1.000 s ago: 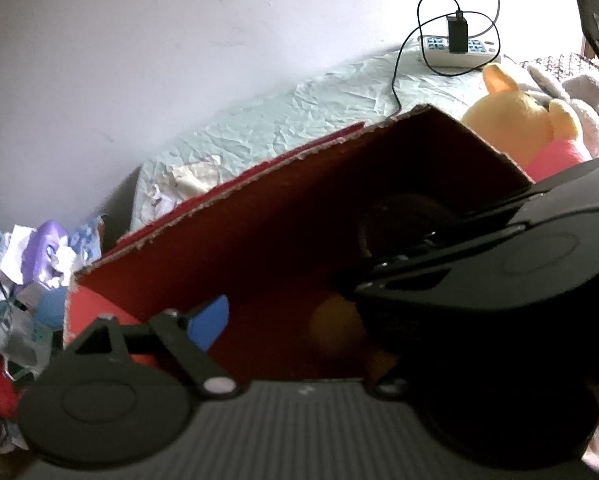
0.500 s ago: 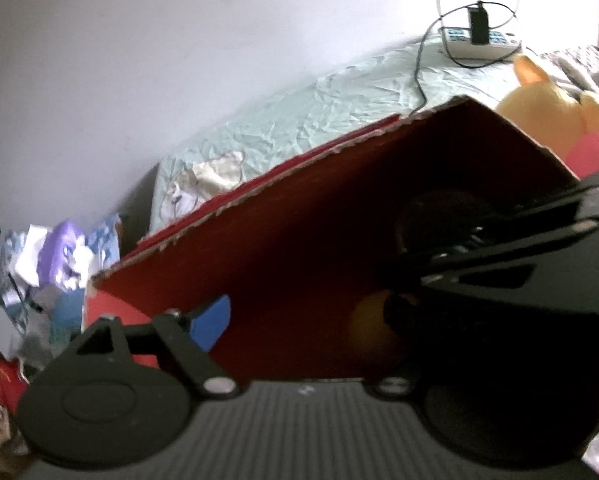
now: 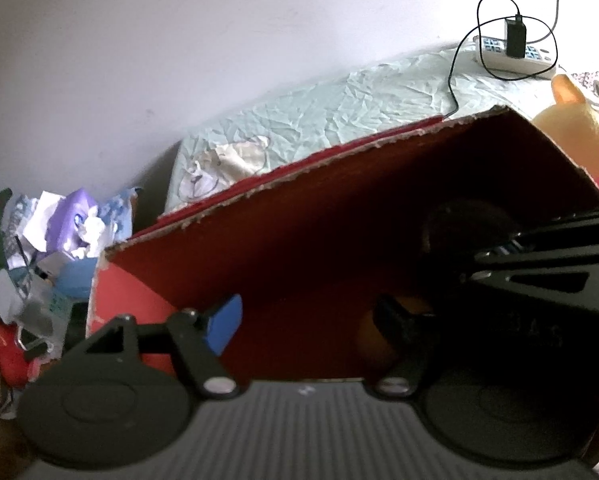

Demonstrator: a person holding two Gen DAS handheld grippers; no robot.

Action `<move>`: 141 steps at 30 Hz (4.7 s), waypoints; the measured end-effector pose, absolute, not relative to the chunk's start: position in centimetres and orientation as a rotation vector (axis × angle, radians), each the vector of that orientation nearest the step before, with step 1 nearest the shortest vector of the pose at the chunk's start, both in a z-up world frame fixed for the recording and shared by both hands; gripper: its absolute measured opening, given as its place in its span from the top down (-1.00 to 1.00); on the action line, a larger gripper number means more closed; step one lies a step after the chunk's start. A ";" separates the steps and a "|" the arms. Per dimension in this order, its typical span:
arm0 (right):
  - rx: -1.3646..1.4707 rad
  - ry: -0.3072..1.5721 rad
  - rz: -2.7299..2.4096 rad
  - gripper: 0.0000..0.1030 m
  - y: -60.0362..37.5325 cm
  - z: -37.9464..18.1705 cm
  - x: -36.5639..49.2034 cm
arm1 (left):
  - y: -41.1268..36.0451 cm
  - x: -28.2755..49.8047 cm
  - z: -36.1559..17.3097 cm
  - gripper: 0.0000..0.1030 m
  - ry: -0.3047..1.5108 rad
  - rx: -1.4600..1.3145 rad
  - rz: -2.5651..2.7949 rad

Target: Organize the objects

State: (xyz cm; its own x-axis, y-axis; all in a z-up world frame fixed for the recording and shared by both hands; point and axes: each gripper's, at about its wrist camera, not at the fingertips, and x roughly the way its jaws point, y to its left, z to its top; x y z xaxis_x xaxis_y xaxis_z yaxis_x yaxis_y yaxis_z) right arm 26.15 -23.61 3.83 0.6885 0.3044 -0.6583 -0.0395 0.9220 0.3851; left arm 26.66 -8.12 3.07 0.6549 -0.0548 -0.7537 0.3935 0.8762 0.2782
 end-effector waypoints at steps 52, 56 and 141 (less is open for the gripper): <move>0.358 0.748 0.165 0.92 -23.4 3.9 25.5 | -8.1 26.7 2.9 -0.30 0.794 0.445 -0.151; 0.356 0.735 0.167 0.88 -23.4 3.9 25.3 | -8.2 26.6 2.9 -0.30 0.792 0.446 -0.151; 0.592 0.554 0.267 -0.02 -18.9 -4.4 5.2 | 1.4 2.6 0.1 -0.78 0.681 0.151 -0.183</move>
